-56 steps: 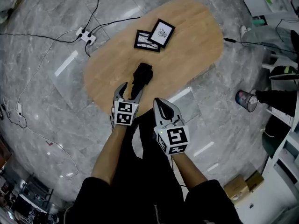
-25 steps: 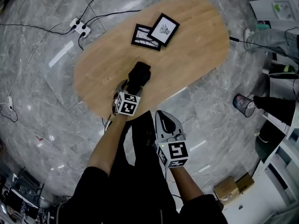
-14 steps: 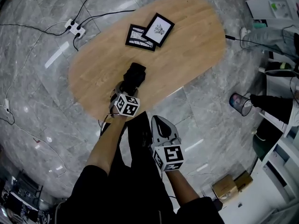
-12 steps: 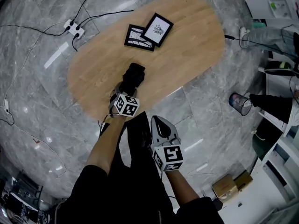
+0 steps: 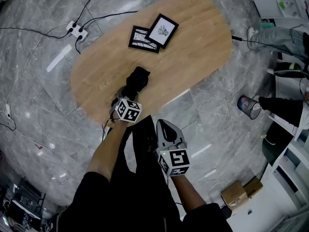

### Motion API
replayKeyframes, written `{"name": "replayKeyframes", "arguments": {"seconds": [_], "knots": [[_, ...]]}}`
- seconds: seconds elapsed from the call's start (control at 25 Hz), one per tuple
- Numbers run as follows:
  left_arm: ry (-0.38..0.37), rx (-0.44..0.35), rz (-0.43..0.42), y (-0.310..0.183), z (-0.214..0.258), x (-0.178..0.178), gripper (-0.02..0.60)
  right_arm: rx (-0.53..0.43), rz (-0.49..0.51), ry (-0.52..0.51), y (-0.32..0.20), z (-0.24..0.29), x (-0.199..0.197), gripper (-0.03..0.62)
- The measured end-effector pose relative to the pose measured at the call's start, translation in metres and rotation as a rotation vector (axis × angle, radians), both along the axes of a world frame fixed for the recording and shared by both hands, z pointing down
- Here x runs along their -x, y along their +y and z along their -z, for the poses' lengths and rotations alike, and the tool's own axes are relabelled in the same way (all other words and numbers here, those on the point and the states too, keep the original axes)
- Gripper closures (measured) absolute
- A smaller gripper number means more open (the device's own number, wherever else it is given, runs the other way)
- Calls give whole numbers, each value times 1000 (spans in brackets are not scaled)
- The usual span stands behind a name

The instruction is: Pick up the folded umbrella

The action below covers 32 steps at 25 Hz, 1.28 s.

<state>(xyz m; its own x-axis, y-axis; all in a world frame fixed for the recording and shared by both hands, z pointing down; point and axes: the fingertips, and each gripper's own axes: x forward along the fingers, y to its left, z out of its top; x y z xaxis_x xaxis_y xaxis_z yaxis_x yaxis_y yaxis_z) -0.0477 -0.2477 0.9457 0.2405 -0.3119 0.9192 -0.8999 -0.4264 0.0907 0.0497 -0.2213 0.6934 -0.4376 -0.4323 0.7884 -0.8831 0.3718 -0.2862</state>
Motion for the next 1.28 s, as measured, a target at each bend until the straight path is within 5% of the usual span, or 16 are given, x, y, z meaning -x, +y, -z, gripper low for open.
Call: {"name": "replayKeyframes", "arguments": {"seconds": [0.52, 1.28], "knots": [[68, 41, 61, 10, 35, 19, 351, -25, 30, -35, 6, 19, 20, 583], [138, -92, 158, 11, 166, 60, 351, -124, 75, -101, 9, 96, 62, 583]]}}
